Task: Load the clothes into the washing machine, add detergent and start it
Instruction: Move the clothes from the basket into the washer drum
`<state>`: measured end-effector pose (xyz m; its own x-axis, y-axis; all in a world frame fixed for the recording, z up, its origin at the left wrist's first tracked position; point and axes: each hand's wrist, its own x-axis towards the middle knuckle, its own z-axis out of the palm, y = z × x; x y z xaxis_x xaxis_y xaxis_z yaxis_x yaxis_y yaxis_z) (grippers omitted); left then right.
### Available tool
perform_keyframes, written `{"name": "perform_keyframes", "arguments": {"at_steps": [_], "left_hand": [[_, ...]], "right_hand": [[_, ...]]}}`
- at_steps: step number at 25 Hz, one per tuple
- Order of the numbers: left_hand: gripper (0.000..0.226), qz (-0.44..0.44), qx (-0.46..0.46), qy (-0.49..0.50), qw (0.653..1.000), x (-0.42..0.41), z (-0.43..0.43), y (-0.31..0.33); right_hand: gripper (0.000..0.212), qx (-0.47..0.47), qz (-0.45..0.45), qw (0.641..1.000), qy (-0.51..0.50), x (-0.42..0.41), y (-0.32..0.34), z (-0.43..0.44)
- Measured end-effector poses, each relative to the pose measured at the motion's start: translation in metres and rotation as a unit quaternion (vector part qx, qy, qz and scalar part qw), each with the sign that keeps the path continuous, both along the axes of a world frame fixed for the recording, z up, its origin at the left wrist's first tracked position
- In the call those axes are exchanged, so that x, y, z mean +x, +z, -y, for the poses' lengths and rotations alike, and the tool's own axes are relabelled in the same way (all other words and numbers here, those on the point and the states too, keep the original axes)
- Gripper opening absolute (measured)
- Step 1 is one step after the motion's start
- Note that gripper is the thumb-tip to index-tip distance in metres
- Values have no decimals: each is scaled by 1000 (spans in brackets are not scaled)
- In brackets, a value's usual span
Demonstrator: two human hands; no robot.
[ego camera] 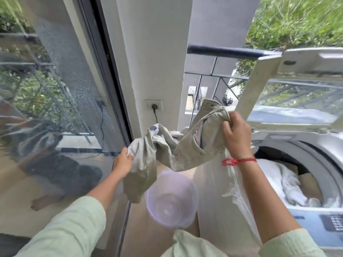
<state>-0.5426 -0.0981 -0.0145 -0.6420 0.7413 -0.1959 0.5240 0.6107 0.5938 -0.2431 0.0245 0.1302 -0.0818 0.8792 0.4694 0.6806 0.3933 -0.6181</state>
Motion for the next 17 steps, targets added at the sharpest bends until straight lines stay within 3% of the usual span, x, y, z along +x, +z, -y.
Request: {"name": "perform_keyframes", "arguments": {"at_steps": [4,10,13,17], "left_hand": [[18,15,68,49,996,11,-22,17],[20,80,191,127,970,55,-63,58],[24,88,240,141,956,91,-93,78],[30,43,311,133,940,169,-128,120]], "right_hand": [[29,82,-46,993,71,-2,25,5],[39,148,-270,934,179,15,85,4],[43,215,-356,894,166,68,119,-13],[37,275,-350,886,129,186,148,-57]]}}
